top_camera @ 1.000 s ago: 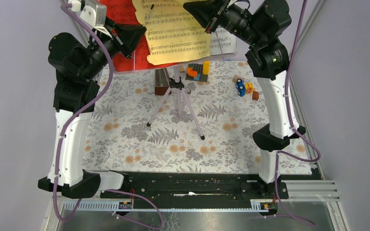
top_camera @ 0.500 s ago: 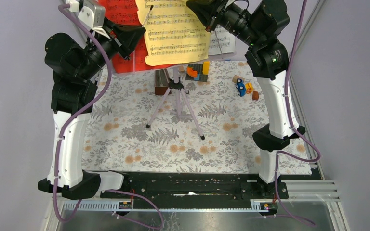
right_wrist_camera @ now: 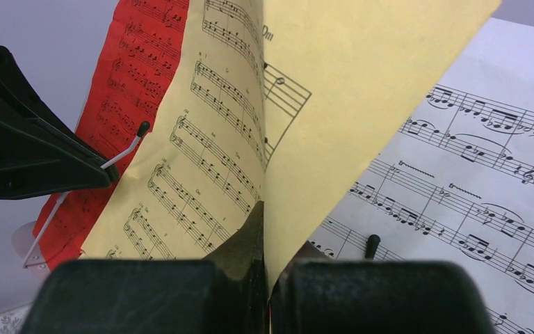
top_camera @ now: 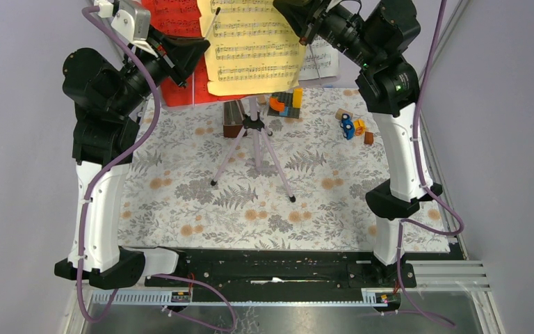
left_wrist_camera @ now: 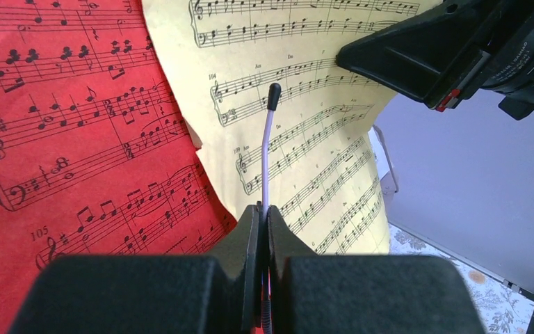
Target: Set up the instrument practice props
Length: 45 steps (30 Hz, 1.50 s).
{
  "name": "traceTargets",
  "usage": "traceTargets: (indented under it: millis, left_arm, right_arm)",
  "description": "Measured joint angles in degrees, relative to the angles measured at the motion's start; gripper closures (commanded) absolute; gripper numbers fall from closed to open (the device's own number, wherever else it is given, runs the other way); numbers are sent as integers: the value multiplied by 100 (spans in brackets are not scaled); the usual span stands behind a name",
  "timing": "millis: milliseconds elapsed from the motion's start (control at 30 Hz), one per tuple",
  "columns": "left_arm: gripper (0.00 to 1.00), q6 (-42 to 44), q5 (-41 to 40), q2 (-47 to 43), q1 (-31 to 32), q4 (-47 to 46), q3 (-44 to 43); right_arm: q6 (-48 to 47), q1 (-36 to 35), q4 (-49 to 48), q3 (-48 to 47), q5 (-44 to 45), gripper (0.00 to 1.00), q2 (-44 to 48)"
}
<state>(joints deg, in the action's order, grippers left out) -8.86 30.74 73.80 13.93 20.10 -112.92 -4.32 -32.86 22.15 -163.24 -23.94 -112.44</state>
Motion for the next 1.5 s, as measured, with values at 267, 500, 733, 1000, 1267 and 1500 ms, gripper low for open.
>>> traceTargets:
  millis: [267,500,733,1000,1267,1500]
  left_arm:
    - [100,-2,48,0,-7,-4,-2]
    - [100,-11,90,0,-28,-7,-2]
    - [100,-57,144,0,-55,-26,-2]
    - [100,-116,205,0,-90,-48,-2]
    - [100,-173,254,0,-116,-52,-2]
    - [100,-175,271,0,-136,-52,-2]
  right_arm:
    - [-94,0,74,0,46,100,105]
    - [131,0,52,0,-129,100,116]
    - [577,0,-260,0,-474,100,66]
    - [892,-103,-538,0,-695,100,-94]
    - [994,-284,-752,-66,-761,100,-295]
    - [1045,-413,-911,-157,-817,100,-452]
